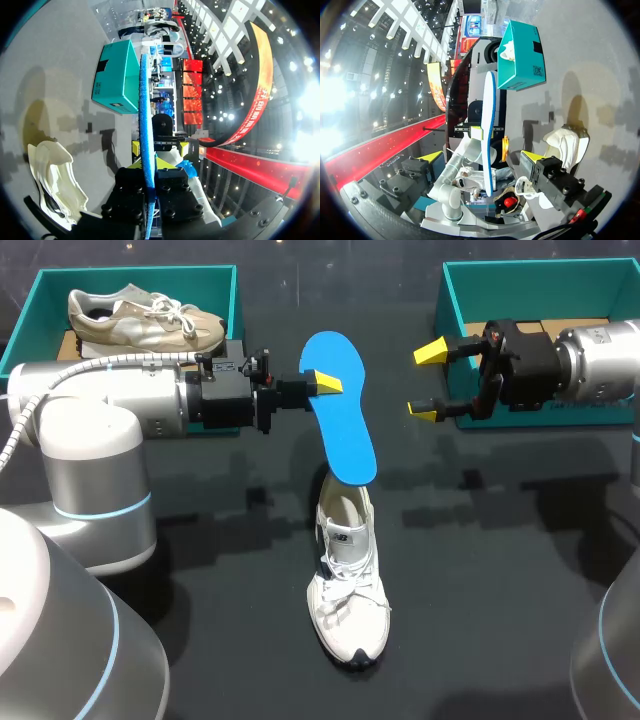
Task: Take the shoe out of the shoebox, open the shoe tongue, remove and reinsert the insole, then place the shoe into the shoebox
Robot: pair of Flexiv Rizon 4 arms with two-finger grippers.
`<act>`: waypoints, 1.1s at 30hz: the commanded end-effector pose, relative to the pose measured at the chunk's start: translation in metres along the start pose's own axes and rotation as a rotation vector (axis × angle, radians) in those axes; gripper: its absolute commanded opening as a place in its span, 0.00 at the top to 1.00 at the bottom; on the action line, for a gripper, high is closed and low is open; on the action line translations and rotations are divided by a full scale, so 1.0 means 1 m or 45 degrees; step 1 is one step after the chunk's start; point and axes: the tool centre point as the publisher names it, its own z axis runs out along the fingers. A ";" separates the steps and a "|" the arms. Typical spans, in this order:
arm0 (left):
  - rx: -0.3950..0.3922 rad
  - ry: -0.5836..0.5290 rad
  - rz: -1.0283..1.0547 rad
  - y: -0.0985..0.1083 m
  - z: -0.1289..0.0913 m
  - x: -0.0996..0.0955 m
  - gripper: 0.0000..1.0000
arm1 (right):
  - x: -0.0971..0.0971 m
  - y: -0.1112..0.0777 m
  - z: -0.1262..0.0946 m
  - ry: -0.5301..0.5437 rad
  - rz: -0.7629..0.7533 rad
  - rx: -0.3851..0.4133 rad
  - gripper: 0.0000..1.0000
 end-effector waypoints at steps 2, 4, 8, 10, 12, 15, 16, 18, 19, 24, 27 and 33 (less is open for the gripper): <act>0.024 0.014 -0.012 -0.001 0.005 -0.002 1.00 | 0.016 -0.005 -0.003 -0.093 0.004 0.004 0.00; 0.024 0.014 -0.012 -0.001 0.005 -0.002 1.00 | 0.021 -0.006 -0.003 -0.135 0.019 0.013 0.00; 0.024 0.014 -0.012 -0.001 0.005 -0.002 1.00 | 0.033 -0.007 -0.002 -0.252 0.050 0.020 0.00; 0.024 0.014 -0.012 -0.001 0.005 -0.002 1.00 | 0.039 -0.007 0.000 -0.316 0.086 0.023 0.00; 0.024 0.014 -0.012 -0.001 0.005 -0.002 1.00 | 0.044 -0.007 0.003 -0.379 0.136 0.033 0.00; 0.024 0.014 -0.012 -0.001 0.005 -0.002 1.00 | 0.054 -0.007 0.008 -0.488 0.203 0.044 0.00; 0.024 0.014 -0.012 -0.001 0.005 -0.002 1.00 | 0.058 -0.007 0.009 -0.528 0.233 0.047 0.00; 0.024 0.014 -0.012 -0.001 0.005 -0.002 1.00 | 0.065 -0.007 0.012 -0.619 0.294 0.054 0.00; 0.024 0.014 -0.012 -0.001 0.005 -0.002 1.00 | 0.068 -0.007 0.014 -0.661 0.327 0.056 0.00; 0.024 0.014 -0.012 -0.001 0.005 -0.002 1.00 | 0.080 -0.005 0.021 -0.840 0.414 0.060 0.00; 0.024 0.014 -0.012 -0.001 0.005 -0.002 1.00 | 0.087 -0.004 0.027 -0.947 0.461 0.054 0.00; 0.024 0.014 -0.012 -0.001 0.005 -0.002 1.00 | 0.099 -0.004 0.038 -1.130 0.544 0.057 0.00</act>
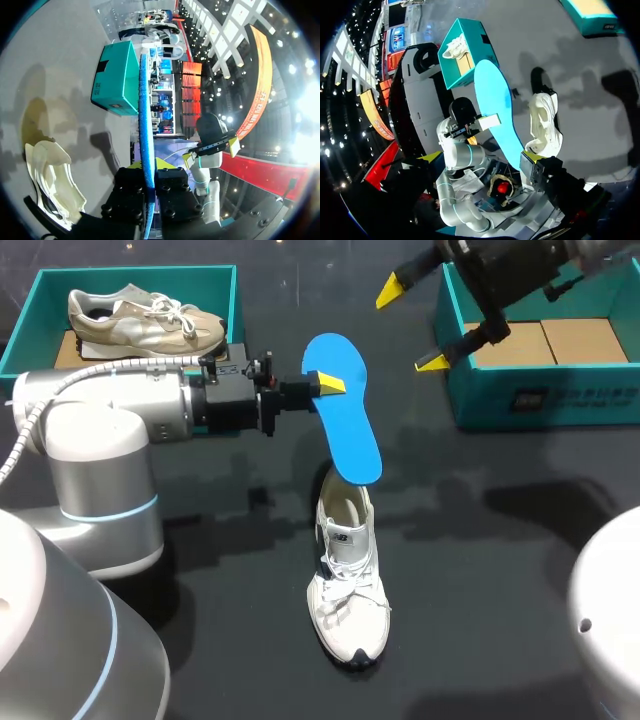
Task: Take the shoe out of the shoebox, open the shoe tongue, remove and reinsert the insole, then place the shoe into the shoebox
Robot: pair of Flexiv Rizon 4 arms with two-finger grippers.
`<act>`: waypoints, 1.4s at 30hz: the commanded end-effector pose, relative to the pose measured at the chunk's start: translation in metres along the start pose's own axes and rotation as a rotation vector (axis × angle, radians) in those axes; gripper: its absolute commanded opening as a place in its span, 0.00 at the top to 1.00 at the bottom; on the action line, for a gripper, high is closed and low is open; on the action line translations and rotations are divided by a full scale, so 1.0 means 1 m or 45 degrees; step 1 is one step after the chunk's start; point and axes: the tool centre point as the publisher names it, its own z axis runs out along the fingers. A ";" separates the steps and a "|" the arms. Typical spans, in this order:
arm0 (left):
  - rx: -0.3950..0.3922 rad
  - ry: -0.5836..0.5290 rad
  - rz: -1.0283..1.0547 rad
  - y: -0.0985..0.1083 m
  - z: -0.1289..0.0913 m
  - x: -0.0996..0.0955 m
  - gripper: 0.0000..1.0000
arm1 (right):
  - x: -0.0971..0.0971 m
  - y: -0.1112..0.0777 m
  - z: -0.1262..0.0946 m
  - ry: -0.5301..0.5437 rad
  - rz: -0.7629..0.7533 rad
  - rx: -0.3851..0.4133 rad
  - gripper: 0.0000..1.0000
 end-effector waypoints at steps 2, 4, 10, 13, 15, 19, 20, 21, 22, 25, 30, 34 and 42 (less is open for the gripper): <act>0.003 0.000 0.001 0.000 0.001 -0.001 1.00 | 0.014 -0.007 0.002 -0.462 0.044 -0.021 0.00; 0.003 0.000 0.001 0.000 0.001 -0.001 1.00 | 0.020 -0.010 0.004 -0.520 0.077 -0.029 0.00; 0.003 0.000 0.001 0.000 0.001 -0.001 1.00 | 0.034 -0.017 0.010 -0.632 0.150 -0.081 0.00; 0.003 0.000 0.001 0.000 0.001 -0.001 1.00 | 0.039 -0.021 0.014 -0.684 0.188 -0.097 0.00; 0.003 0.000 0.001 0.000 0.001 -0.001 1.00 | 0.041 -0.023 0.016 -0.713 0.203 -0.103 0.00; 0.003 0.000 0.001 0.000 0.001 -0.001 1.00 | 0.045 -0.028 0.020 -0.766 0.168 -0.145 0.00; 0.003 0.000 0.001 0.000 0.001 -0.001 1.00 | 0.046 -0.029 0.020 -0.780 0.154 -0.151 0.00; 0.003 0.000 0.001 0.000 0.001 -0.001 1.00 | 0.047 -0.030 0.020 -0.793 0.140 -0.159 0.00; 0.003 0.000 0.001 0.000 0.001 -0.001 1.00 | 0.048 -0.032 0.021 -0.809 0.128 -0.168 0.00; 0.003 0.000 0.001 0.000 0.001 -0.001 1.00 | 0.053 -0.035 0.025 -0.880 0.108 -0.191 0.00; 0.003 0.000 0.001 0.000 0.001 -0.001 1.00 | 0.059 -0.041 0.031 -0.979 0.044 -0.226 0.00; 0.003 0.000 0.001 0.000 0.001 -0.001 1.00 | 0.060 -0.045 0.033 -1.023 0.028 -0.259 0.00; 0.003 0.000 0.001 0.000 0.001 -0.001 1.00 | 0.062 -0.044 0.047 -1.108 -0.003 -0.267 0.00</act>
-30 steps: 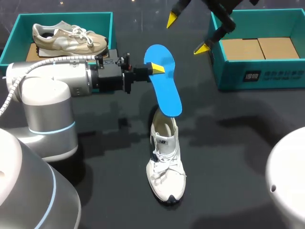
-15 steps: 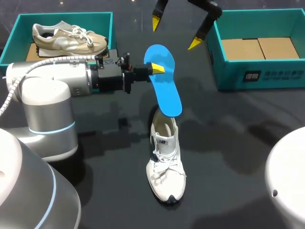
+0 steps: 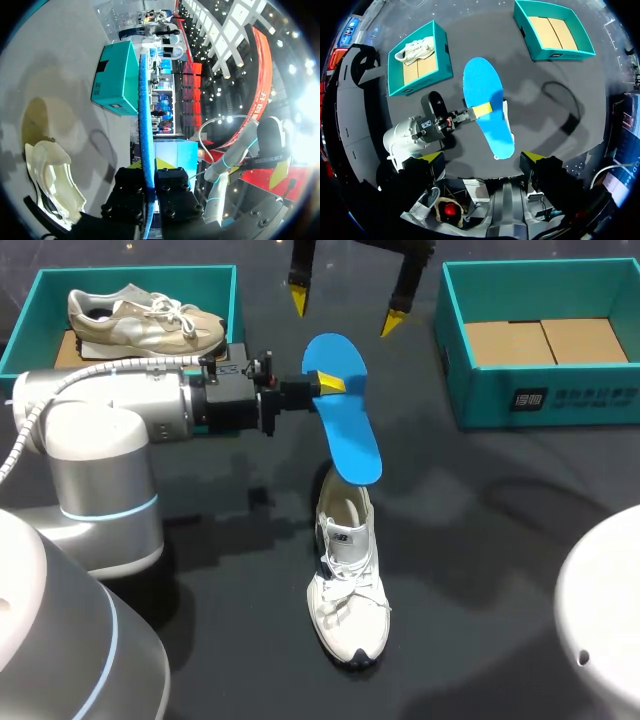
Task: Take the shoe out of the shoebox, open the shoe tongue, remove and reinsert the insole, then place the shoe into the shoebox
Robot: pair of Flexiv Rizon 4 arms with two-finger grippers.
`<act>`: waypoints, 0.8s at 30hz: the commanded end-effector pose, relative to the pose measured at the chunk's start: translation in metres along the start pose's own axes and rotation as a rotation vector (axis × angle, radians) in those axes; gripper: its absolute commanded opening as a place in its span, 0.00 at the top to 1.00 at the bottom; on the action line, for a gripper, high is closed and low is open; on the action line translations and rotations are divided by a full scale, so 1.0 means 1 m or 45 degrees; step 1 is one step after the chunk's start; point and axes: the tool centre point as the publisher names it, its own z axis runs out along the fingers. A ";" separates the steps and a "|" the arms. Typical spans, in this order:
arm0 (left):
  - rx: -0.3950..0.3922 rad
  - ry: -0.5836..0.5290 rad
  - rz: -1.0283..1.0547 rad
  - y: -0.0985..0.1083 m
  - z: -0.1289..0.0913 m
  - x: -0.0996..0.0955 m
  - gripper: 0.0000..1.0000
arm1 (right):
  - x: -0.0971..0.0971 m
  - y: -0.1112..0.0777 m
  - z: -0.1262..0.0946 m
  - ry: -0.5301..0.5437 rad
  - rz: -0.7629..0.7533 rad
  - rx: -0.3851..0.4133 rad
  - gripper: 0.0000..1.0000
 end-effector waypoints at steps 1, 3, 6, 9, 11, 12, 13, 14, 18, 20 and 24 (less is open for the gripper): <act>0.003 0.001 0.001 0.000 0.001 -0.001 1.00 | 0.009 0.000 0.007 -0.161 -0.022 -0.002 0.00; 0.003 0.001 0.001 0.000 0.001 -0.001 1.00 | 0.010 -0.001 0.010 -0.158 -0.037 -0.010 0.00; 0.003 0.001 0.001 0.000 0.001 -0.001 1.00 | 0.009 -0.004 0.014 -0.148 -0.046 -0.023 0.00; 0.003 0.001 0.001 0.000 0.001 -0.001 1.00 | 0.011 -0.005 0.015 -0.145 -0.050 -0.037 0.00; 0.003 0.001 0.001 0.000 0.001 -0.001 1.00 | 0.014 -0.007 0.014 -0.148 -0.051 -0.047 0.00; 0.003 0.001 0.001 0.000 0.001 -0.001 1.00 | 0.015 -0.008 0.014 -0.150 -0.053 -0.051 0.00; 0.003 0.001 0.001 0.000 0.001 -0.001 1.00 | 0.016 -0.008 0.014 -0.151 -0.056 -0.054 0.00; 0.003 0.001 0.001 0.000 0.001 -0.001 1.00 | 0.018 -0.010 0.013 -0.148 -0.071 -0.066 0.00; 0.003 0.001 0.001 0.000 0.001 -0.001 1.00 | 0.019 -0.014 0.013 -0.112 -0.113 -0.102 0.00; 0.003 0.001 0.001 0.000 0.001 -0.001 1.00 | 0.019 -0.016 0.012 -0.097 -0.106 -0.112 0.00; 0.003 0.001 0.001 0.000 0.001 -0.001 1.00 | 0.018 -0.019 0.013 -0.029 -0.121 -0.143 0.00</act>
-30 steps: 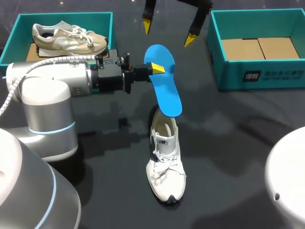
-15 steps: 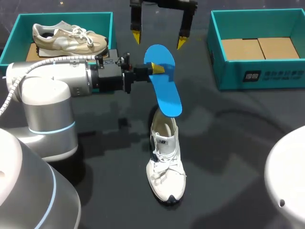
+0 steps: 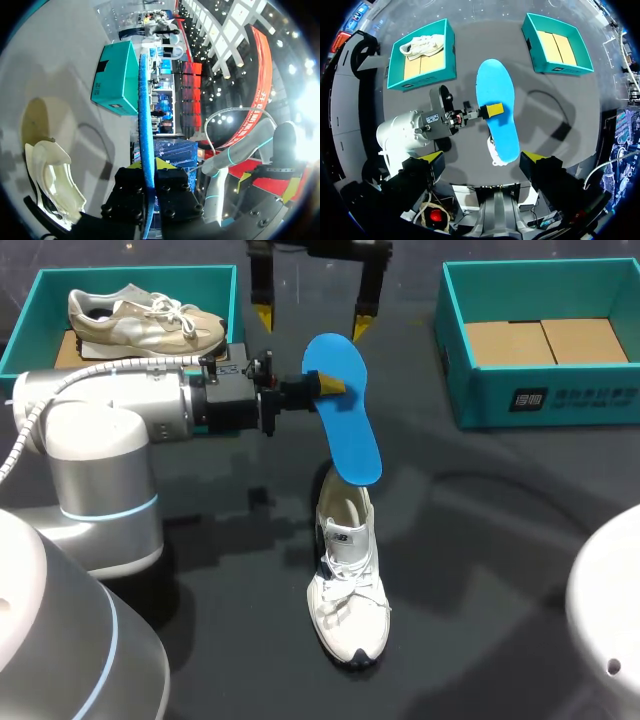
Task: Take the shoe out of the shoebox, open the shoe tongue, remove and reinsert the insole, then place the shoe into the shoebox
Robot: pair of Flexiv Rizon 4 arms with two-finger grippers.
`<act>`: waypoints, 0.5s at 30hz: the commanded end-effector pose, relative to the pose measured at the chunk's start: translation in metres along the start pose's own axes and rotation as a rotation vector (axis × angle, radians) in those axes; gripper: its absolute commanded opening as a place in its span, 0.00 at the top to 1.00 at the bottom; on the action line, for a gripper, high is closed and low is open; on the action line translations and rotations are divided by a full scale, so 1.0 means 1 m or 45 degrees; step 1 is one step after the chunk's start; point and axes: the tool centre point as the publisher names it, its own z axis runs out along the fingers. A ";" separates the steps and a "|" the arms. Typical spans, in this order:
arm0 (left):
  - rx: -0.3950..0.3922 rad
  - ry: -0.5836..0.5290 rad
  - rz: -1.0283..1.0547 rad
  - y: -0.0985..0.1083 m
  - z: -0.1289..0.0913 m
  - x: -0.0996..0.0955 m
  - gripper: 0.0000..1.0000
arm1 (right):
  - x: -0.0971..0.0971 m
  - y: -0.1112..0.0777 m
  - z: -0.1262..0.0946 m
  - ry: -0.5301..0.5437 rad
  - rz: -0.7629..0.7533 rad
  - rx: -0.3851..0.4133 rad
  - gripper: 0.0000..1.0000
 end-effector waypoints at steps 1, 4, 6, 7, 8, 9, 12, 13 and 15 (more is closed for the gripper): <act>0.003 0.001 0.001 0.000 0.001 -0.001 1.00 | -0.011 -0.007 0.003 0.081 -0.001 -0.029 0.00; 0.003 0.001 0.001 0.000 0.001 -0.001 1.00 | -0.015 -0.007 0.004 0.156 -0.013 -0.034 0.00; 0.003 0.001 0.001 0.000 0.001 -0.001 1.00 | -0.018 -0.007 0.004 0.200 -0.015 -0.029 0.00; 0.003 0.001 0.001 0.000 0.001 -0.001 1.00 | -0.019 -0.006 0.004 0.225 -0.017 -0.027 0.00; 0.003 0.001 0.001 0.000 0.001 -0.001 1.00 | -0.021 -0.005 0.003 0.248 -0.003 -0.014 0.00; 0.003 0.001 0.001 0.000 0.001 -0.001 1.00 | -0.022 -0.005 0.003 0.263 -0.009 -0.009 0.00; 0.003 0.001 0.001 0.000 0.001 -0.001 1.00 | -0.027 -0.001 0.004 0.344 -0.019 -0.001 0.00; 0.003 0.001 0.001 0.000 0.001 -0.001 1.00 | -0.029 0.000 0.004 0.382 -0.019 0.003 0.00; 0.003 0.001 0.001 0.000 0.001 -0.001 1.00 | -0.033 0.002 0.005 0.451 -0.041 -0.008 0.00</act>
